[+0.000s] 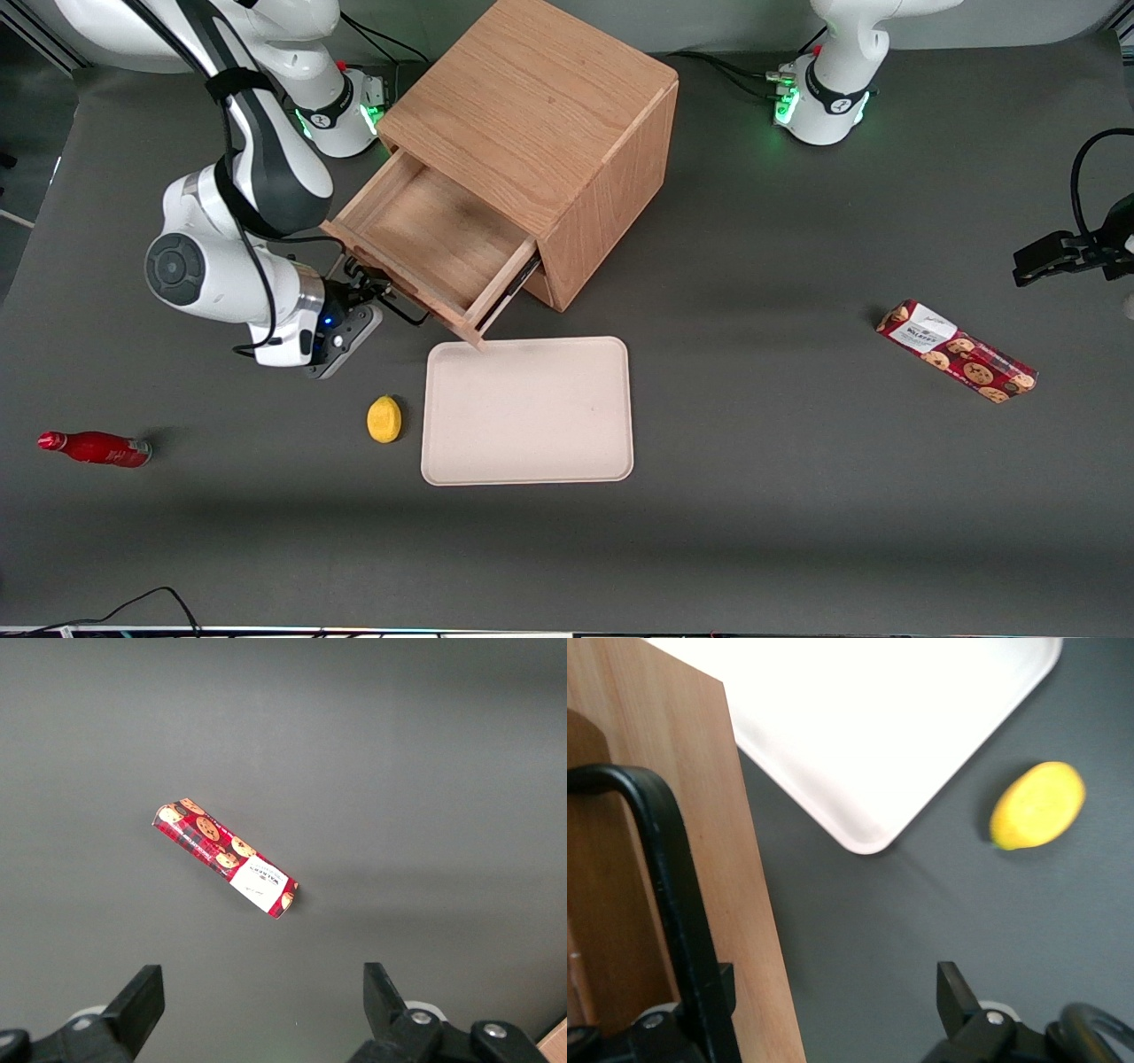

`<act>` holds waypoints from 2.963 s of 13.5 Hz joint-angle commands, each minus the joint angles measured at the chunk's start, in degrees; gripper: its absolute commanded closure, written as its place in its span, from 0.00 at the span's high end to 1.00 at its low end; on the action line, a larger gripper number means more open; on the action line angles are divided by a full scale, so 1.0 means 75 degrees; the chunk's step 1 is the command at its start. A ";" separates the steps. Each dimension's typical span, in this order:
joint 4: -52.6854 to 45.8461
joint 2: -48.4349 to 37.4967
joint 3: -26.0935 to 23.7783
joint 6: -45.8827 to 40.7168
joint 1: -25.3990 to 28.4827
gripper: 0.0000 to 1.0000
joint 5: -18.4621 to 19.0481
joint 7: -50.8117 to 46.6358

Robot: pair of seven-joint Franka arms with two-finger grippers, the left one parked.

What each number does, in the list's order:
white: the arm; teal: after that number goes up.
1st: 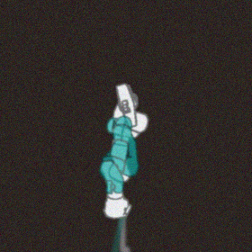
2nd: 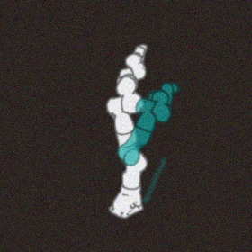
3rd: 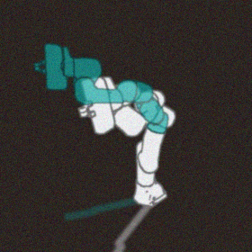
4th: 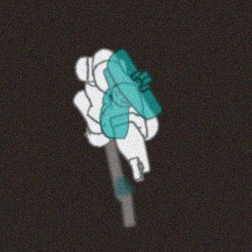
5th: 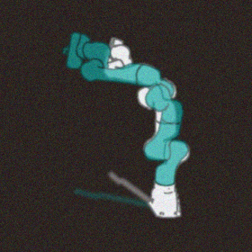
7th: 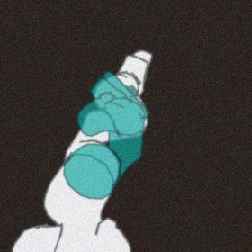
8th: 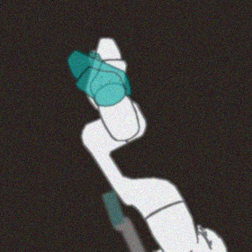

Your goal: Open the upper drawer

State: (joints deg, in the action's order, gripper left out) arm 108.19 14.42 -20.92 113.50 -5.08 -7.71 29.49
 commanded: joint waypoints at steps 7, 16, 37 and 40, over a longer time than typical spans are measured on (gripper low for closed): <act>-0.0655 0.0409 0.0527 -0.0028 0.0033 1.00 0.0172 0.0404; -0.0983 0.0643 0.0750 -0.0064 -0.0060 1.00 0.0219 0.0627; -0.2191 -0.0538 0.1487 -0.2138 0.0126 1.00 0.0567 -0.0659; -0.2214 -0.1147 0.2212 -0.2302 0.0501 1.00 0.0957 -0.1947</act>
State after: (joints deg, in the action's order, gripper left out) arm 91.19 9.34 -8.09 97.52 -4.11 -2.13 20.97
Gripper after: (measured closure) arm 0.000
